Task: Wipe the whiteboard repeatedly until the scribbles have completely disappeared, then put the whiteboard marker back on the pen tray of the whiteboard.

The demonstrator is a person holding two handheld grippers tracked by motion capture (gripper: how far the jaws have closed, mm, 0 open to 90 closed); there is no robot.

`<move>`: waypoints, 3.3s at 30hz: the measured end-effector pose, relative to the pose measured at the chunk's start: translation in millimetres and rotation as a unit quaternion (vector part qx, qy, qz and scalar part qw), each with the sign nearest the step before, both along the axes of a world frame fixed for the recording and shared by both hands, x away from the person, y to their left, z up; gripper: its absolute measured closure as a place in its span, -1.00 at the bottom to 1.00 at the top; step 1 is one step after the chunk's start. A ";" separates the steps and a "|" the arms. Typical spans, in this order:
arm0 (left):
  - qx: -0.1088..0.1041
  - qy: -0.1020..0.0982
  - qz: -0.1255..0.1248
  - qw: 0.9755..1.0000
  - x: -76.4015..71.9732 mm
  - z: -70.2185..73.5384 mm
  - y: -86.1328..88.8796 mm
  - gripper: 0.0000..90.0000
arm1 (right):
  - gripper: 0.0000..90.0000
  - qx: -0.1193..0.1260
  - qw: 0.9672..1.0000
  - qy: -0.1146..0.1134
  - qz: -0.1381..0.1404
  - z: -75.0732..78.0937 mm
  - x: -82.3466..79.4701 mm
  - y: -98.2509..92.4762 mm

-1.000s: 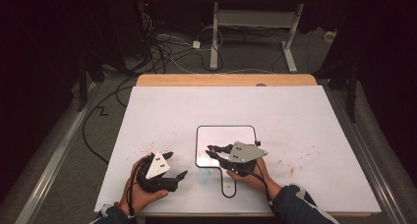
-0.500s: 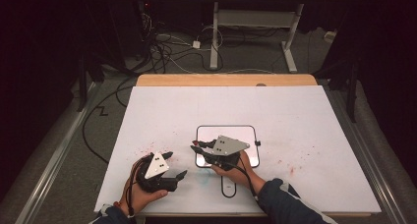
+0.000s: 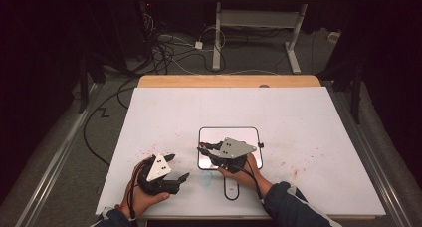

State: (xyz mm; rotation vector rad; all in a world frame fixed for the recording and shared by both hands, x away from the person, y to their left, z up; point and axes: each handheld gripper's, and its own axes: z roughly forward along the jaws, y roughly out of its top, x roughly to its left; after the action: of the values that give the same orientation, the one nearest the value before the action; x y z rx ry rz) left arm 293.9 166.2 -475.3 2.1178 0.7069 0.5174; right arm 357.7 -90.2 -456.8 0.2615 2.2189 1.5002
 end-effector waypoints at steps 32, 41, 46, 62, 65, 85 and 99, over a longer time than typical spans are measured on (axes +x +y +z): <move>0.015 -0.001 0.003 1.000 4.0 -1.2 -3.8 -0.50 | 0.80 0.036 0.967 0.185 -0.173 58.4 -5.4 -161.1; 0.020 0.001 -0.004 1.000 6.5 -1.2 -6.4 -0.50 | 0.78 0.015 0.943 0.271 -0.195 25.3 21.1 -158.9; 0.022 0.005 -0.007 1.000 7.0 -2.2 -8.8 -0.50 | 0.72 0.016 0.940 0.267 -0.210 11.6 33.7 -156.2; 0.028 0.009 -0.006 1.000 6.6 -3.8 -8.9 -0.50 | 0.63 -0.038 0.937 0.238 -0.251 -15.7 58.3 -132.9; 0.031 0.009 -0.008 0.999 5.8 -4.2 -9.5 -0.50 | 0.62 -0.056 0.937 0.227 -0.258 -16.2 58.9 -131.9; 0.033 0.005 -0.011 0.999 2.6 -3.0 -9.9 -0.50 | 0.17 -0.031 0.963 0.109 -0.245 20.3 31.1 -157.5; 0.045 -0.002 -0.006 0.999 4.2 -2.7 -14.7 -0.55 | -0.28 -0.033 0.978 0.036 -0.201 16.8 -48.9 -220.6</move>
State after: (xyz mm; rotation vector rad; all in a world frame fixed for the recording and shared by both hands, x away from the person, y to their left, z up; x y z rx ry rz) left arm 298.0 151.5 -477.9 2.2035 0.6805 0.5560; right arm 308.8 -310.8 -440.0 0.7052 2.1036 1.2109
